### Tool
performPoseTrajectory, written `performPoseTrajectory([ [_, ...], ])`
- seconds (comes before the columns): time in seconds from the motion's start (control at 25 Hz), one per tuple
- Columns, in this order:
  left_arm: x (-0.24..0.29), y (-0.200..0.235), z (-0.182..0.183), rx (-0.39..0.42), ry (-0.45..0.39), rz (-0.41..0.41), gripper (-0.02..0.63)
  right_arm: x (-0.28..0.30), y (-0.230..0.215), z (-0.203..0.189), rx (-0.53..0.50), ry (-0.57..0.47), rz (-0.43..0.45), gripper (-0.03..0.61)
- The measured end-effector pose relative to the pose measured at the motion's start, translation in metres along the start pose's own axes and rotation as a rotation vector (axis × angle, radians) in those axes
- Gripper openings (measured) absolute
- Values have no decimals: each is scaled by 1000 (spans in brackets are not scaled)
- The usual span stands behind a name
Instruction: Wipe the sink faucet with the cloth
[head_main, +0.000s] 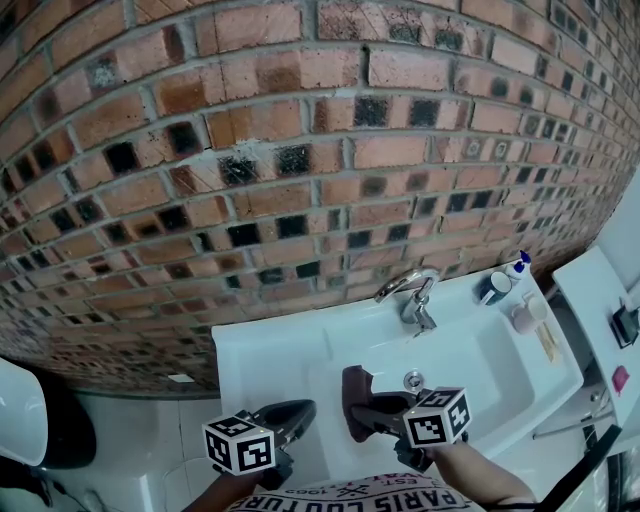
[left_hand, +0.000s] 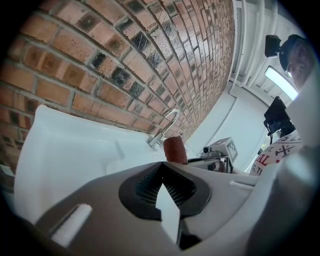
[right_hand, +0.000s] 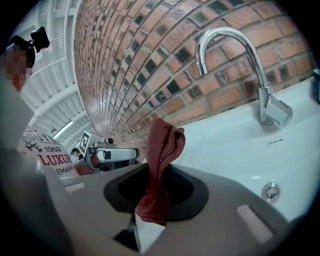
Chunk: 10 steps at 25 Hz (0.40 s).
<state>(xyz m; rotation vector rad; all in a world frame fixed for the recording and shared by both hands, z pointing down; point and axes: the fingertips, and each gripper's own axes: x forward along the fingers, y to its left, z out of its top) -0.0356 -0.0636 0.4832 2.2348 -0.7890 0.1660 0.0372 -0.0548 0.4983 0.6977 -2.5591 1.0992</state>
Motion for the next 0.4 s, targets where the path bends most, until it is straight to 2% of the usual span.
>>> performPoseTrajectory([
  [0.4, 1, 4, -1, -10, 5, 2, 6, 2, -2, 1, 1, 0, 2, 86],
])
